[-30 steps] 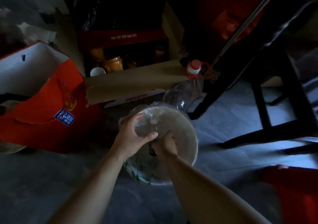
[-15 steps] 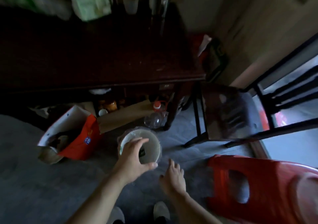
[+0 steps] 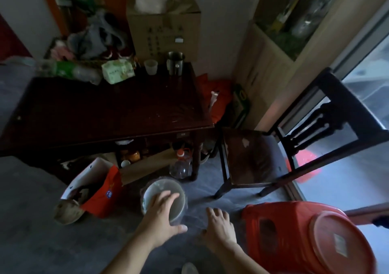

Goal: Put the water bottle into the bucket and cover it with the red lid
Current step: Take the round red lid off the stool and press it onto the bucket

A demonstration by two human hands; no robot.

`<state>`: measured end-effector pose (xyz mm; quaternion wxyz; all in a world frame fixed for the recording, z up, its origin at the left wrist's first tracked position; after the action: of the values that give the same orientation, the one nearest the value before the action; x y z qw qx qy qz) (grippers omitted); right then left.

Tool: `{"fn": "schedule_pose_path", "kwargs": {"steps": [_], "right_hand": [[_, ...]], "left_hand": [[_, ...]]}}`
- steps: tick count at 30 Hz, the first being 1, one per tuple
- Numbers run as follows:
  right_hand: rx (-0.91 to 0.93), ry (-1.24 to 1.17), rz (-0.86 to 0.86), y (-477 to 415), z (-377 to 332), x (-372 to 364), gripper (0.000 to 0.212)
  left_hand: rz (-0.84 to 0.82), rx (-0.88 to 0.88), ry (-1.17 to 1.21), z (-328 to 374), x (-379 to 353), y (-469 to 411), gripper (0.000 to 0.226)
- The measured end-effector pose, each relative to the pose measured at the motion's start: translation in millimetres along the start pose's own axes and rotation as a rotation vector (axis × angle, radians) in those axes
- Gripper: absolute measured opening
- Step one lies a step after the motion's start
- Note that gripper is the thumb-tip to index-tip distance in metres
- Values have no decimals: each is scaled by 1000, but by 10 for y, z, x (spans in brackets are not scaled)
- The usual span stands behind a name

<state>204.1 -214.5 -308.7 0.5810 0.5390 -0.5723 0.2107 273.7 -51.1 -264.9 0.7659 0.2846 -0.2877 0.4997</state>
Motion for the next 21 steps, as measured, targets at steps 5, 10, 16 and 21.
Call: {"fn": "schedule_pose_path", "kwargs": {"steps": [5, 10, 16, 21], "right_hand": [[19, -8, -1, 241, 0, 101, 63], [37, -27, 26, 353, 140, 235, 58], [66, -52, 42, 324, 585, 363, 59], [111, 14, 67, 268, 1173, 525, 71]], "left_hand": [[-26, -31, -14, 204, -46, 195, 97], [-25, -34, -32, 431, -111, 335, 96], [19, 20, -39, 793, -362, 376, 94], [44, 64, -118, 1075, -652, 476, 96]]}}
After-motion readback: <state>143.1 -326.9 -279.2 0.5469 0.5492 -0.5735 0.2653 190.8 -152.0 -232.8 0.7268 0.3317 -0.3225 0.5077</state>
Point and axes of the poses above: each hand's wrist, its own y-axis away from the middle knuckle, its own x-axis out of the back of the hand, z = x × y, the point moved 9 cm from there along -y, towards the middle knuckle, and after that the axes turned 12 degrees about z, right-handed, at the moved point
